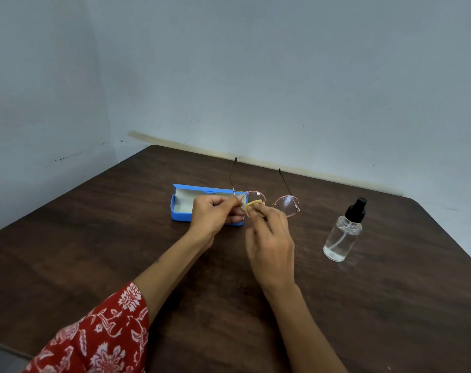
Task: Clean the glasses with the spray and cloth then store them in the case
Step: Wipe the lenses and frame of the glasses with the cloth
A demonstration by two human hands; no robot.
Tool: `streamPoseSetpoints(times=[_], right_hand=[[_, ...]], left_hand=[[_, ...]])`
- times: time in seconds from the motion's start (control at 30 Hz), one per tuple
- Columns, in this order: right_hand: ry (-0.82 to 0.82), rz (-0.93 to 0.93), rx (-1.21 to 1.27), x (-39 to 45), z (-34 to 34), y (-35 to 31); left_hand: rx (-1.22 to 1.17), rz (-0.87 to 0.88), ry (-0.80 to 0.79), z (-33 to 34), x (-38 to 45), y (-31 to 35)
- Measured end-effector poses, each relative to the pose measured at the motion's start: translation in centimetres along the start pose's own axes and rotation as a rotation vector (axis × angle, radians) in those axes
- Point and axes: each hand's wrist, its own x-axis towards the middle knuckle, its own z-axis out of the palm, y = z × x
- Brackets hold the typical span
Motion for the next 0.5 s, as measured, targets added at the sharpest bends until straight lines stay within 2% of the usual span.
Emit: streamPoseSetpoints(times=[0.27,0.5], right_hand=[[-0.017,-0.043,-0.018,0.01,0.24,-0.28],[0.026,0.031,-0.034,0.35,-0.28,0.03]], left_hand=[[-0.006,0.034,0.004,-0.33,0.31,0.17],[0.029,0.011,0.011,-0.43,0.26,0.58]])
